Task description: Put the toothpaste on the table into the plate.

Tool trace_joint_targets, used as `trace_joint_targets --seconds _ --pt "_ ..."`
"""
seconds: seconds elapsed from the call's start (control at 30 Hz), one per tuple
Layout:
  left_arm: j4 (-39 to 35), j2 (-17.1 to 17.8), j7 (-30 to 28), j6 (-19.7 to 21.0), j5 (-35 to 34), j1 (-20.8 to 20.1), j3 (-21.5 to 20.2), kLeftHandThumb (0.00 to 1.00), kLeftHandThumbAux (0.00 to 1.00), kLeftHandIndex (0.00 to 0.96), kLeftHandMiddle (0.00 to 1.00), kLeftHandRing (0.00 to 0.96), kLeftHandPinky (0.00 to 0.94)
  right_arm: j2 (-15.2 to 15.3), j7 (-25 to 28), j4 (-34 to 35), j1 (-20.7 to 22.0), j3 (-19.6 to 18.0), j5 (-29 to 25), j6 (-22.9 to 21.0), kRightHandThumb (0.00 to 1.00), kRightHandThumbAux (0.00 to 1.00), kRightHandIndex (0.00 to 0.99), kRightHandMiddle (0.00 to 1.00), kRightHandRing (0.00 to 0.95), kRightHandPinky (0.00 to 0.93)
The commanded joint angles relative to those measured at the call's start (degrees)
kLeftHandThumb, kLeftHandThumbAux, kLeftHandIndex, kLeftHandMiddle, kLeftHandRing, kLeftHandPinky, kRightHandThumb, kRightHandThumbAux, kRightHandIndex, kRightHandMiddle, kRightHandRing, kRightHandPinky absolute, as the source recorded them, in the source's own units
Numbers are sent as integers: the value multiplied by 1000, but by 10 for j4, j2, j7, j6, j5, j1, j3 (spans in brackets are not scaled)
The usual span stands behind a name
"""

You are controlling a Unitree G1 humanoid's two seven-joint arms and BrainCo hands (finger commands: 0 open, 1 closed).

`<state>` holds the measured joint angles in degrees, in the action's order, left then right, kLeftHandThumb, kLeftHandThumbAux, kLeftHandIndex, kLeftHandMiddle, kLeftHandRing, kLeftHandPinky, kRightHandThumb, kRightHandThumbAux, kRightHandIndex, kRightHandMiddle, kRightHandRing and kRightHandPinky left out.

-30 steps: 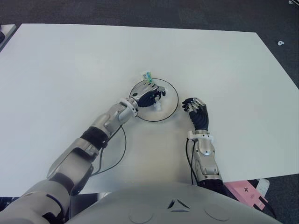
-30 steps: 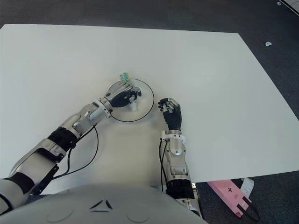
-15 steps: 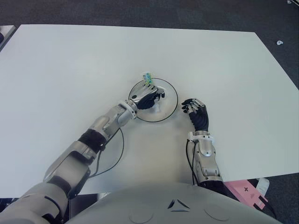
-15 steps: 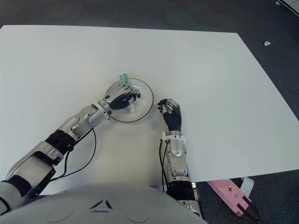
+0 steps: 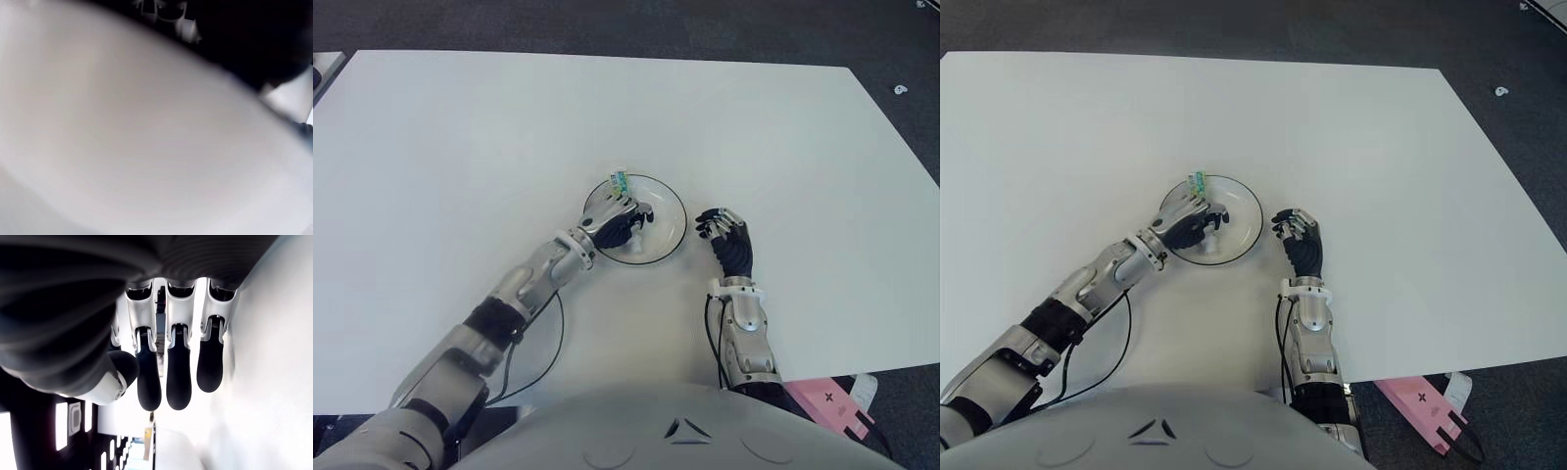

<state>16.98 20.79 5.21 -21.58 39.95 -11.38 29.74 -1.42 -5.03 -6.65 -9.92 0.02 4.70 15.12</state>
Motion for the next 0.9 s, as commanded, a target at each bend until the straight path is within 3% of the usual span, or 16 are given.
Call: trace_joint_targets --seconds 0.03,0.23,0.37,0.5,0.9 --pt "-6 26 -41 27 7 59 6 848 668 410 550 929 916 2 6 -25 -18 2 -2 -14 706 730 429 502 507 503" --pt "-28 29 -51 33 -2 72 -2 849 668 410 551 929 914 2 6 -30 -16 3 -1 -9 707 730 429 504 510 513" --pt "-151 60 -112 61 -31 121 -33 849 668 410 551 927 912 -1 10 -25 -17 2 -8 -16 707 730 429 502 509 510" --pt "-229 69 -155 94 -41 150 -48 849 667 411 552 926 911 -1 12 -22 -18 1 -9 -20 707 730 429 501 507 510" --pt "-299 70 -207 133 -53 187 -62 849 668 408 554 911 895 0 14 -30 -16 2 -9 -5 706 730 429 507 516 521"
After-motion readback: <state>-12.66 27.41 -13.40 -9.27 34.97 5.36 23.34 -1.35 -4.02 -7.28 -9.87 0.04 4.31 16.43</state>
